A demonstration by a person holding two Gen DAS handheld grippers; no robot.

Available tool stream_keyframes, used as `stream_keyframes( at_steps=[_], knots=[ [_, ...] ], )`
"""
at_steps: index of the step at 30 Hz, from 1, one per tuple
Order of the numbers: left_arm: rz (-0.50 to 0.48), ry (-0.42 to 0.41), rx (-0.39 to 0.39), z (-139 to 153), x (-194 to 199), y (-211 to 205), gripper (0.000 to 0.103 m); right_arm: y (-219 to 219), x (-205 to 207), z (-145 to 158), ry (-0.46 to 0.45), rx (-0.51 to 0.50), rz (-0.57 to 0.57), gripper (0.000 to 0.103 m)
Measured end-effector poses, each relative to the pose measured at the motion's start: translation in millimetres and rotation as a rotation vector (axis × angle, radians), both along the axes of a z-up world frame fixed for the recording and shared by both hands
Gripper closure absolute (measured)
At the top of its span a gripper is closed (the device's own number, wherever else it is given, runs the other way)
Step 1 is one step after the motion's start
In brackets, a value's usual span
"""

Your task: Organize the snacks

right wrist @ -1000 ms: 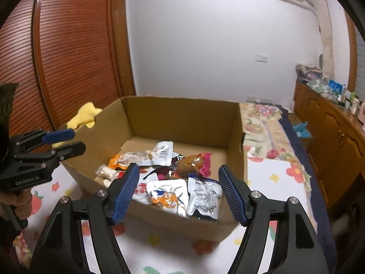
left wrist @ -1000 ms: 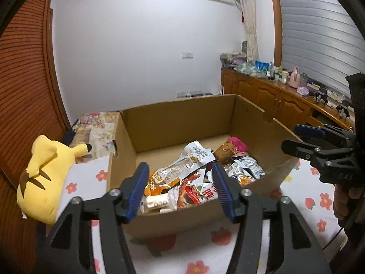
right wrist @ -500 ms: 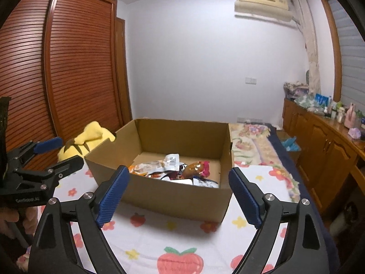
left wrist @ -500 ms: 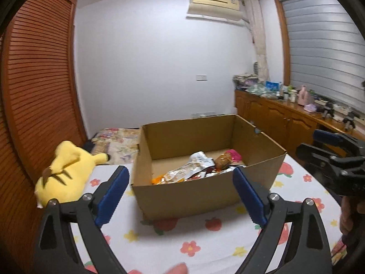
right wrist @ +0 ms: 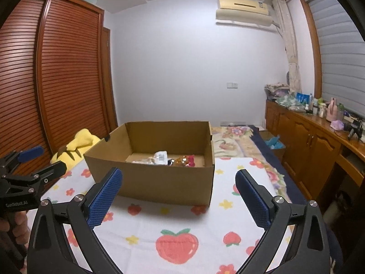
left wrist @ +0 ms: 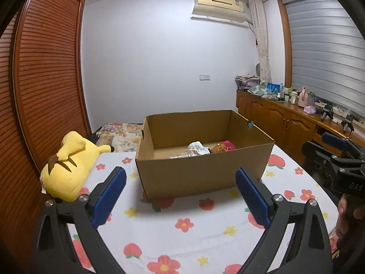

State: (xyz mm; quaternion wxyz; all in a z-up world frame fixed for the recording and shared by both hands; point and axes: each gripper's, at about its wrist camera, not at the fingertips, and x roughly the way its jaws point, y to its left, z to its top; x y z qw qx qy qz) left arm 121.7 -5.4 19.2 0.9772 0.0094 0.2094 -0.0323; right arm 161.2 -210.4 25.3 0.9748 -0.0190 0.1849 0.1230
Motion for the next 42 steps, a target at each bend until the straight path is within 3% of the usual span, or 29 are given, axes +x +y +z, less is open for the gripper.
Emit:
stream_keyframes(
  at_steps=[10,42],
  knots=[
    [0.011,0.039,-0.009,-11.8,-6.9,2.6,0.006,-0.8,-10.7,-5.1,0.0,-0.002,-0.01,0.002],
    [0.031,0.034,0.007,-11.2,-11.5,6.5,0.006,-2.6,-18.6,-2.9,-0.003,-0.004,-0.019,0.002]
  ],
)
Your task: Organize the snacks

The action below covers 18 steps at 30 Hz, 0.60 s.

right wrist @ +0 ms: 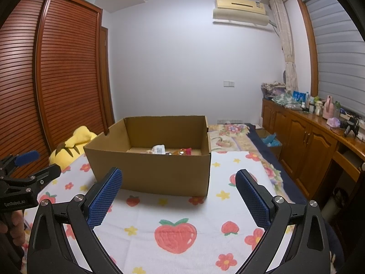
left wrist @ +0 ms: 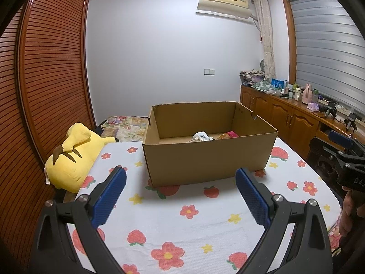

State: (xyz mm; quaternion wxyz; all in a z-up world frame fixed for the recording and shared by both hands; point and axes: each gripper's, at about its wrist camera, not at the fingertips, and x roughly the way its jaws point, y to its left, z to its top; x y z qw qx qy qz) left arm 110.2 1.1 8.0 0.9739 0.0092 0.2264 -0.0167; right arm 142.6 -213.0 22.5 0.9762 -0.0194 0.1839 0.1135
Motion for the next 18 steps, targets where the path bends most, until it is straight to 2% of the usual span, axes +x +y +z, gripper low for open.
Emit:
stream_keyframes(
  at_steps=[18],
  knots=[
    [0.006,-0.012,0.003,3.5,-5.9,-1.1,0.005,-0.1,-0.7,-1.0,0.002,0.003,-0.001,0.002]
  ],
)
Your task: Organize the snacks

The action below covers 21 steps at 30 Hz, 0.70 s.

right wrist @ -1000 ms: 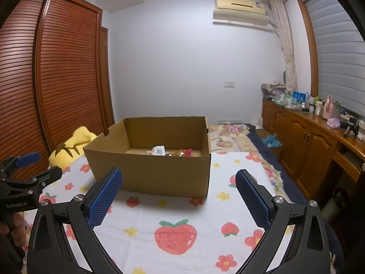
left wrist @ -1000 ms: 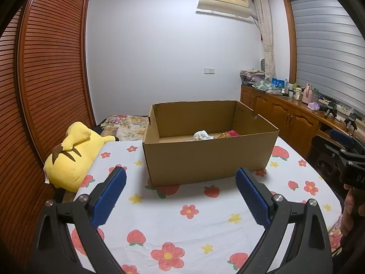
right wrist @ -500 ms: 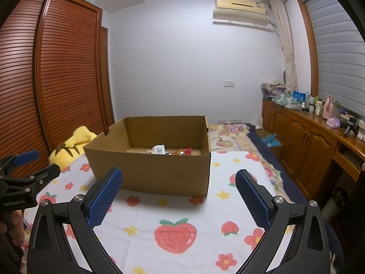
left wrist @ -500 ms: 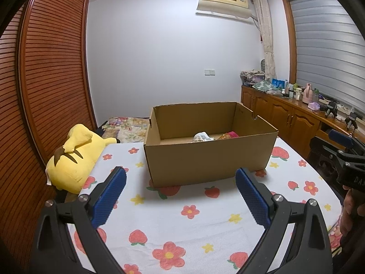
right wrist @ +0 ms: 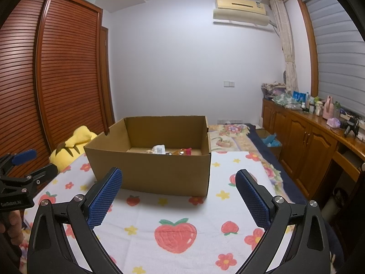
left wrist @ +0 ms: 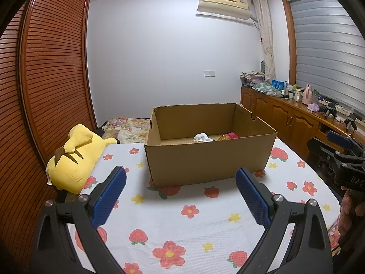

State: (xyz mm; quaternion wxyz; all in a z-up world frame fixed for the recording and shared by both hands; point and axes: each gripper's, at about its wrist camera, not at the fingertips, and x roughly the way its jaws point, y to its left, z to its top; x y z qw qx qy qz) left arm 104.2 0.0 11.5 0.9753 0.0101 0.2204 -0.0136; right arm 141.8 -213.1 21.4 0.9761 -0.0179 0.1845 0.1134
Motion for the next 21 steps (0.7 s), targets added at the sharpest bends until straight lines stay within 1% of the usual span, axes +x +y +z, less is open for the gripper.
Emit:
stream_keyframes(
  at_steps=[21],
  knots=[
    [0.0,-0.001,-0.002,1.1,-1.7,1.5,0.005,0.9,-1.2,-1.3,0.007,0.005,0.001,0.002]
  ],
)
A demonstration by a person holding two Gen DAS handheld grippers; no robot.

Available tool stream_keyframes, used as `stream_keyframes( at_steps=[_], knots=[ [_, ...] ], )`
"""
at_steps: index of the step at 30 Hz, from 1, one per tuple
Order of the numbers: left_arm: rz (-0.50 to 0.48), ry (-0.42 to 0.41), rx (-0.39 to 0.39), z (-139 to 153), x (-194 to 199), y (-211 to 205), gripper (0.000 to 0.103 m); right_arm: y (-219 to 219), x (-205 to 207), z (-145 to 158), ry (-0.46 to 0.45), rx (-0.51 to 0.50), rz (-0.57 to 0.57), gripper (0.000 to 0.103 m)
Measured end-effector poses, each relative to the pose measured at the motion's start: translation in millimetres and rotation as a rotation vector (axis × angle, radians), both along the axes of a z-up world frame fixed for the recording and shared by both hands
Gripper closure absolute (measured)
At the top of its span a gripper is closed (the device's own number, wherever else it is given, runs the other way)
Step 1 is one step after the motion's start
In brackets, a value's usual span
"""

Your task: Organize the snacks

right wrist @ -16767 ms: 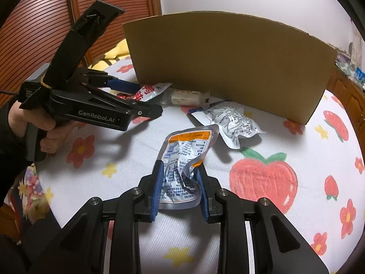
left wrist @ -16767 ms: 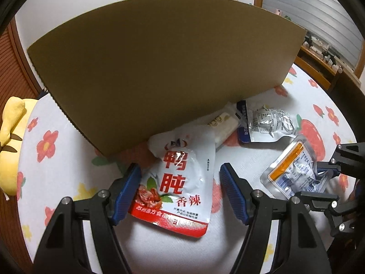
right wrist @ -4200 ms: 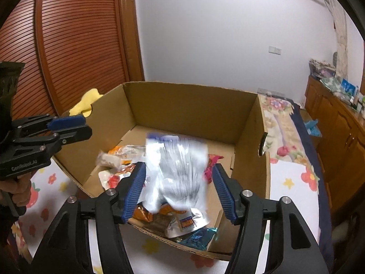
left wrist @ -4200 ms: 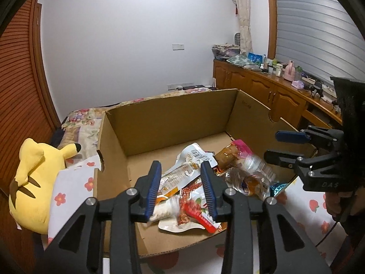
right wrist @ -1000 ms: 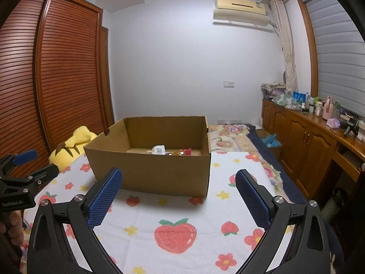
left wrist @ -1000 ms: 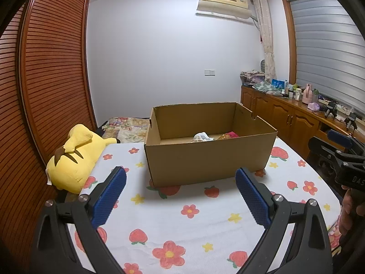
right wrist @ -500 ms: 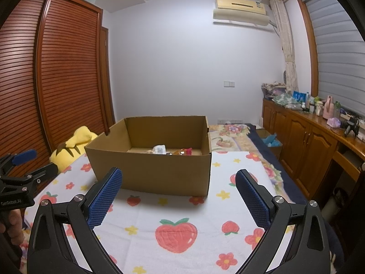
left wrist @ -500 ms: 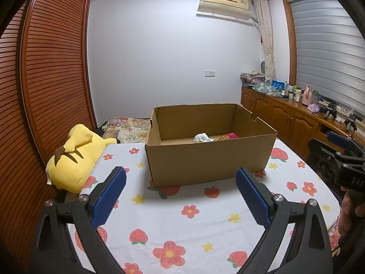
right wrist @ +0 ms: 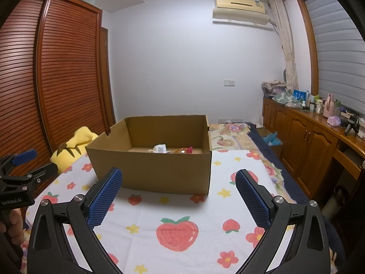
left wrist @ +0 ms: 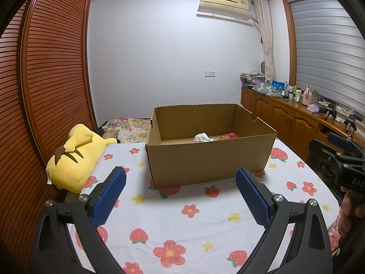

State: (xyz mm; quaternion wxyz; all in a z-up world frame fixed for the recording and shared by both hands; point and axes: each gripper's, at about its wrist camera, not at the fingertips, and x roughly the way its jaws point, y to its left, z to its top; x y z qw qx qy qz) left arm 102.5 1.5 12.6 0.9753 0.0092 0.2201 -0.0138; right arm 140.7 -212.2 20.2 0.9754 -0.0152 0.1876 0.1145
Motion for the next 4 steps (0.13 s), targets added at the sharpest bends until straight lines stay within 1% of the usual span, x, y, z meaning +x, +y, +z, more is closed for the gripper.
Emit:
stream_keyframes(
  at_steps=[4],
  knots=[
    [0.0,0.0,-0.001,-0.2,-0.2,0.0,0.005,0.0,-0.2,0.1,0.0,0.001,0.0,0.002]
  ],
)
